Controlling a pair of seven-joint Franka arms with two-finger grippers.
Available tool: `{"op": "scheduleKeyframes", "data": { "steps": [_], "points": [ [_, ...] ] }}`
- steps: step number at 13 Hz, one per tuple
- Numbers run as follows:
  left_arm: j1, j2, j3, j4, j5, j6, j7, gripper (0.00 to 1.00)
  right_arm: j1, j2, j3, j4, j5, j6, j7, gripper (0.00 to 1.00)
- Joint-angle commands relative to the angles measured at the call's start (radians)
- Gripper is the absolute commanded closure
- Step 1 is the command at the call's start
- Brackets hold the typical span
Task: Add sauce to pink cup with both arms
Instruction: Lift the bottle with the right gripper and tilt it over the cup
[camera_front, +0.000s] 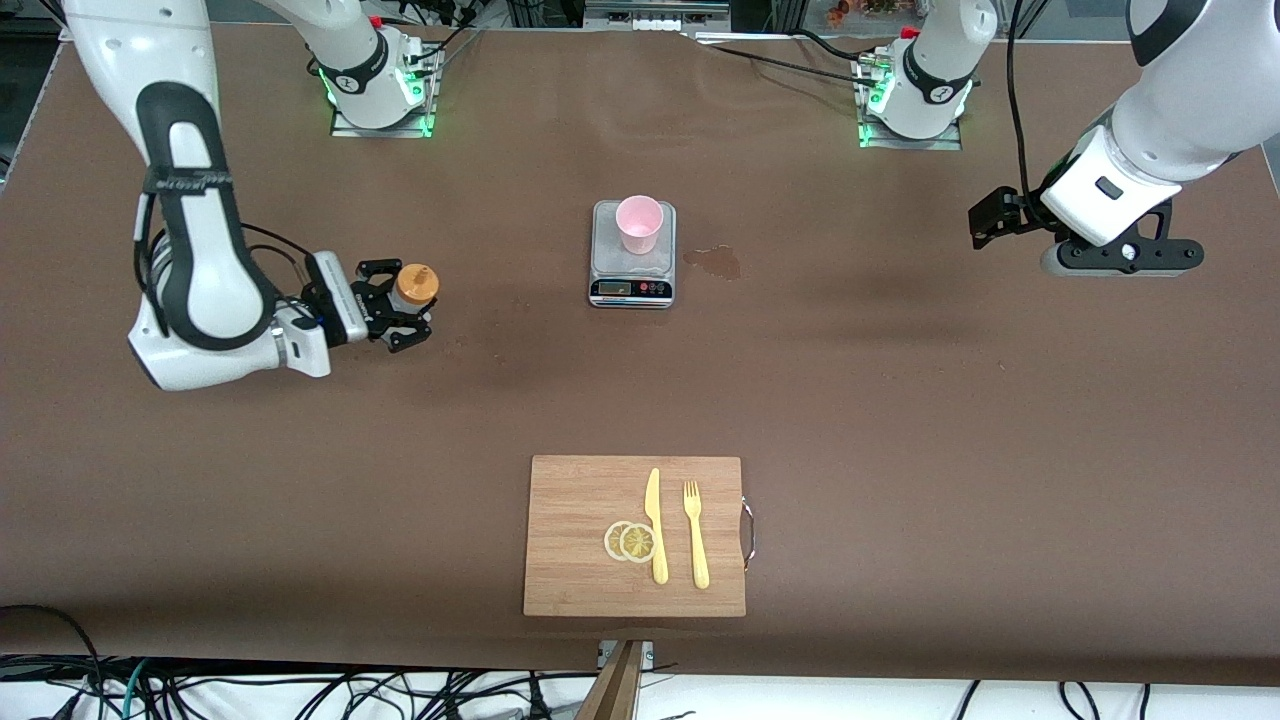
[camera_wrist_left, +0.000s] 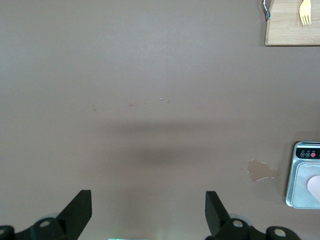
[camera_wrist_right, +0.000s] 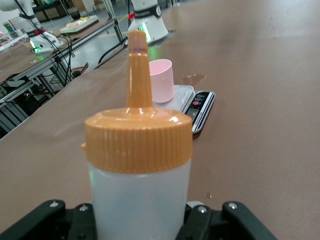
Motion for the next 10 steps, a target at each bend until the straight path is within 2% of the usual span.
{"op": "scheduleKeyframes", "data": {
  "steps": [1,7,10],
  "points": [
    [0.002,0.018,-0.002,0.033,0.005,-0.028,0.009,0.0,0.129,-0.092,-0.018,-0.053,-0.102,0.102,0.243,0.93],
    [0.001,0.018,-0.002,0.034,0.006,-0.027,0.011,0.0,0.359,-0.183,-0.02,-0.101,-0.363,0.23,0.704,0.93],
    [0.001,0.016,-0.002,0.034,0.006,-0.027,0.009,0.0,0.46,-0.213,-0.02,-0.127,-0.455,0.253,0.871,0.93]
  ]
}}
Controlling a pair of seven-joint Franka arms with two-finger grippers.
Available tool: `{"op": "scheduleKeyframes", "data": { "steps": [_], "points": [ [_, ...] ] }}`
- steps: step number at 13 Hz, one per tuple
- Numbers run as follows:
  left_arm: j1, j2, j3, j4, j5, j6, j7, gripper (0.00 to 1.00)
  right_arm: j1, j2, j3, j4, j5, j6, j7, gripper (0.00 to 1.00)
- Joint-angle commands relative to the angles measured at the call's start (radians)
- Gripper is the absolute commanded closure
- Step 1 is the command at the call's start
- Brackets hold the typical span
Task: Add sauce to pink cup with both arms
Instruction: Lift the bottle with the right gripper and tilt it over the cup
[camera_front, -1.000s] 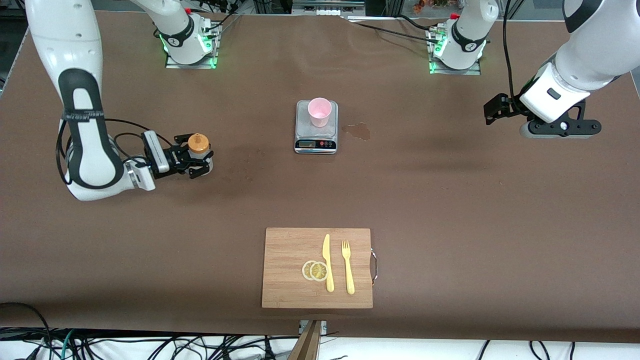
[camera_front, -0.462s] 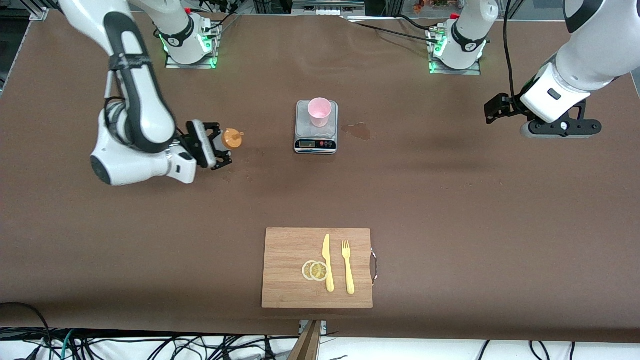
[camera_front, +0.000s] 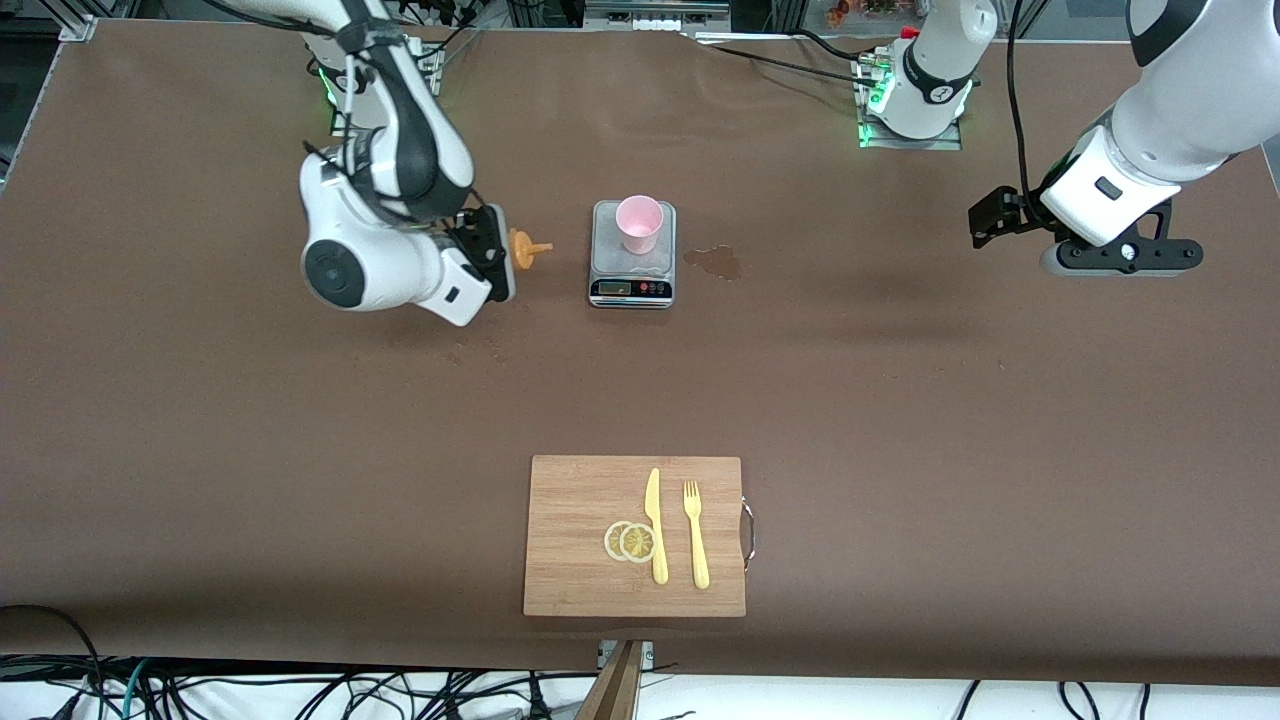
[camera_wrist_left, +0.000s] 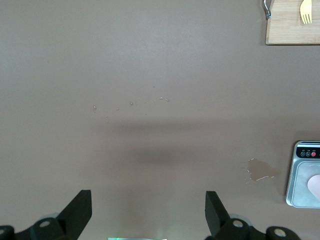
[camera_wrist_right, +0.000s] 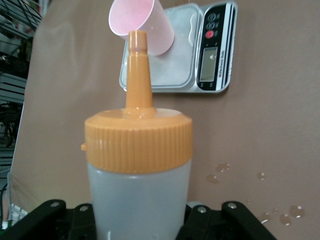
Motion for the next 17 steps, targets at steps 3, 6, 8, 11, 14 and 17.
{"op": "scheduleKeyframes", "data": {
  "steps": [3,6,8,11,14,17],
  "points": [
    [0.001,0.016,-0.002,0.034,0.005,-0.026,0.008,0.0,0.131,-0.06,-0.012,-0.056,-0.113,0.042,0.205,0.93],
    [0.0,0.016,-0.004,0.034,0.005,-0.026,0.008,0.0,0.194,-0.051,-0.01,-0.047,-0.144,0.047,0.343,0.93],
    [0.0,0.016,-0.002,0.034,0.005,-0.026,0.008,0.0,0.22,-0.046,-0.006,-0.044,-0.159,0.047,0.404,0.93],
    [0.0,0.017,-0.002,0.035,0.006,-0.026,0.008,0.0,0.26,-0.035,0.002,-0.026,-0.176,0.044,0.512,0.93],
    [0.0,0.016,-0.002,0.034,0.006,-0.024,0.009,0.0,0.291,-0.012,0.013,0.006,-0.213,0.038,0.579,0.93],
    [0.0,0.017,-0.002,0.034,0.005,-0.026,0.009,0.0,0.308,0.009,0.028,0.033,-0.246,0.036,0.628,0.93]
  ]
}}
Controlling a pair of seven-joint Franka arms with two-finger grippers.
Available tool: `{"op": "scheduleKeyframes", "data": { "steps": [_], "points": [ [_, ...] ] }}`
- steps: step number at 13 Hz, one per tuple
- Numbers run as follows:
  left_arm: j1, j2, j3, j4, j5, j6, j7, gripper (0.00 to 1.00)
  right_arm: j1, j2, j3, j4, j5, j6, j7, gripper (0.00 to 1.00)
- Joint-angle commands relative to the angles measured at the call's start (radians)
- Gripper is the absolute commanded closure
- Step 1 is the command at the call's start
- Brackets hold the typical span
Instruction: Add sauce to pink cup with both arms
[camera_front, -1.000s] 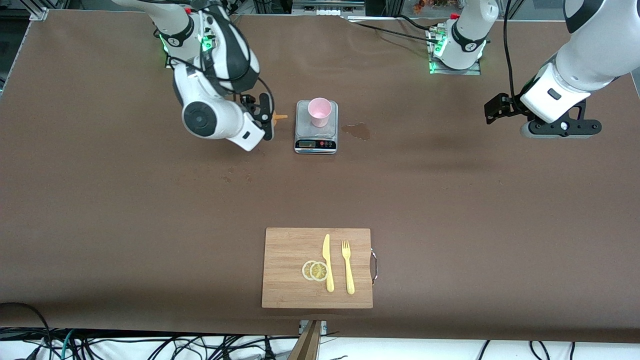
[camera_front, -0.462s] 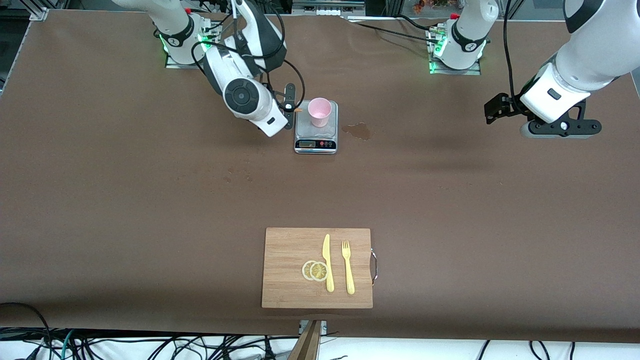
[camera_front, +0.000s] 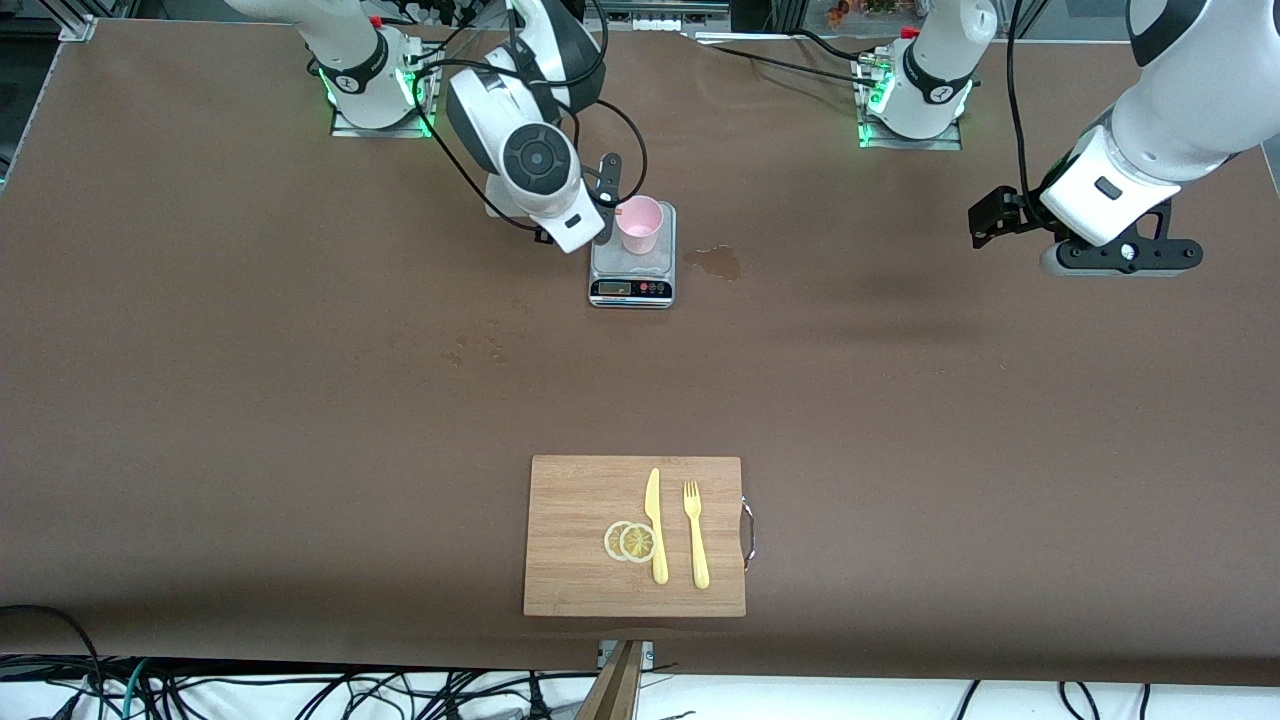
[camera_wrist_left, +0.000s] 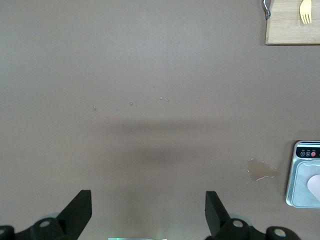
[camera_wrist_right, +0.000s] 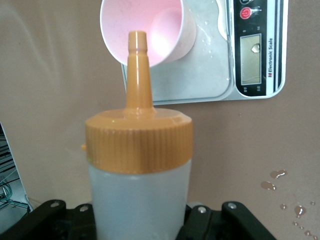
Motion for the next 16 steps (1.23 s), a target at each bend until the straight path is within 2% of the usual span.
{"op": "scheduleKeyframes", "data": {
  "steps": [1,12,16],
  "points": [
    [0.0,0.015,-0.002,0.033,0.005,-0.026,0.009,0.0,0.023,0.029,0.012,0.05,-0.051,-0.012,0.055,0.93],
    [0.0,0.015,-0.002,0.033,0.006,-0.026,0.009,0.0,0.066,0.128,0.034,0.188,-0.214,-0.122,0.151,0.93],
    [0.0,0.015,-0.002,0.033,0.005,-0.026,0.009,0.0,0.067,0.138,0.034,0.205,-0.22,-0.142,0.154,0.93]
  ]
}}
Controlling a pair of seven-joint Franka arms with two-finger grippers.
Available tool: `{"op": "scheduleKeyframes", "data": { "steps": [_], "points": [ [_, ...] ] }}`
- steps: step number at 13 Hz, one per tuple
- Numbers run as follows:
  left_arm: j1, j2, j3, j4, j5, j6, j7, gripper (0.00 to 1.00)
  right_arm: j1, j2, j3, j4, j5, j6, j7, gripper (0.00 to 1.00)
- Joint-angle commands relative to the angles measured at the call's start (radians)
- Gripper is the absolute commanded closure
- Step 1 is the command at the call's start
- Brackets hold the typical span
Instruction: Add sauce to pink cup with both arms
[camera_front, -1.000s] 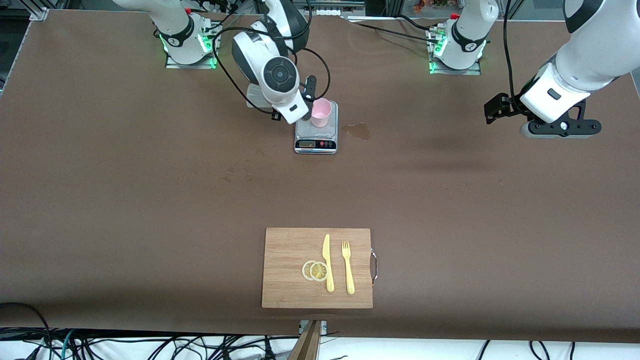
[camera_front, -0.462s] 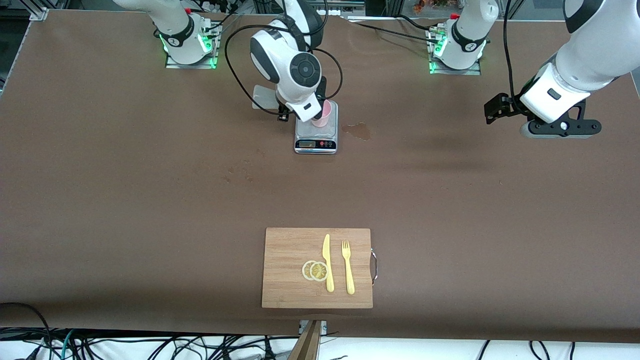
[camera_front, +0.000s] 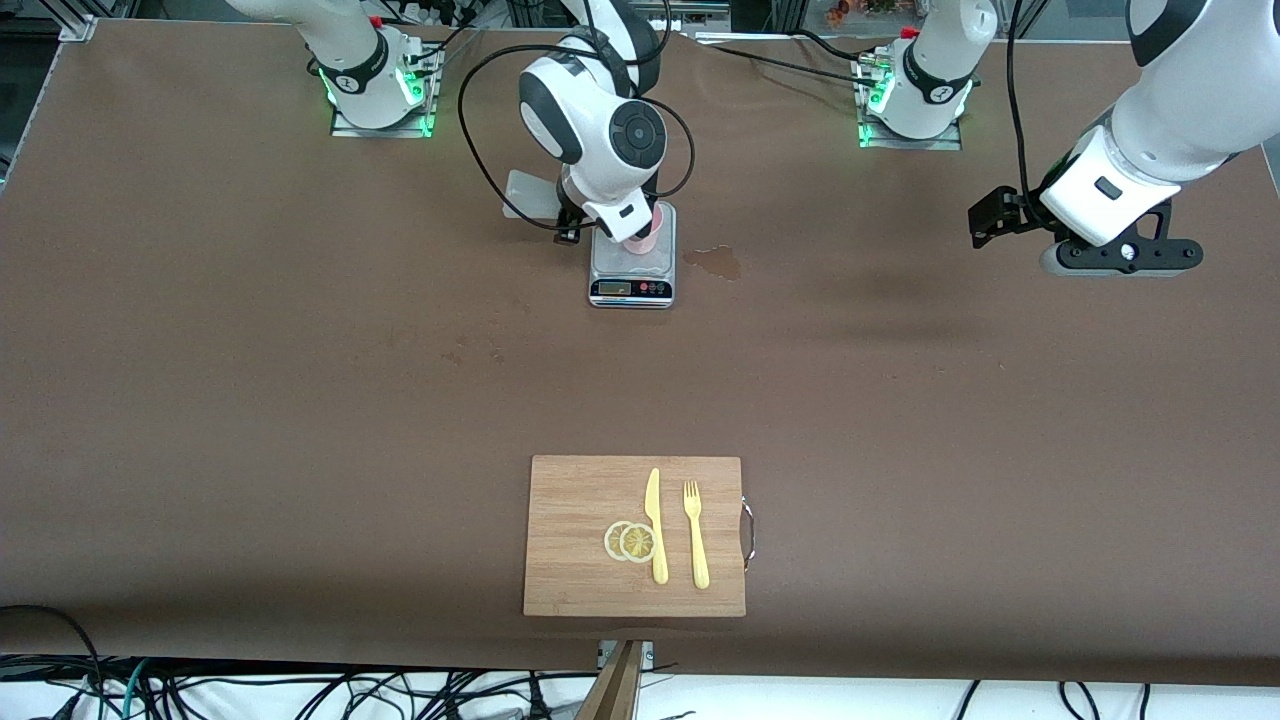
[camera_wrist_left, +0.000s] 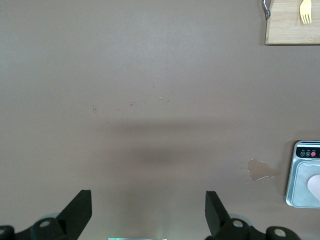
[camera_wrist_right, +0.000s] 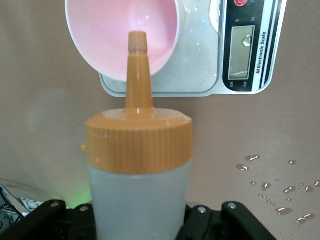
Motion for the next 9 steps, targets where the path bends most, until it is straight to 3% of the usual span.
{"op": "scheduleKeyframes", "data": {
  "steps": [1,6,9],
  "points": [
    [0.0,0.015,-0.002,0.033,0.006,-0.026,0.009,0.0,0.002,0.01,0.0,0.033,-0.015,-0.031,0.012,0.93],
    [0.0,0.015,-0.002,0.033,0.006,-0.026,0.011,0.0,-0.04,-0.023,0.0,0.02,0.016,-0.031,-0.038,0.93],
    [0.002,0.015,-0.002,0.033,0.005,-0.026,0.012,0.0,-0.087,-0.074,-0.002,-0.006,0.086,-0.031,-0.119,0.93]
  ]
}}
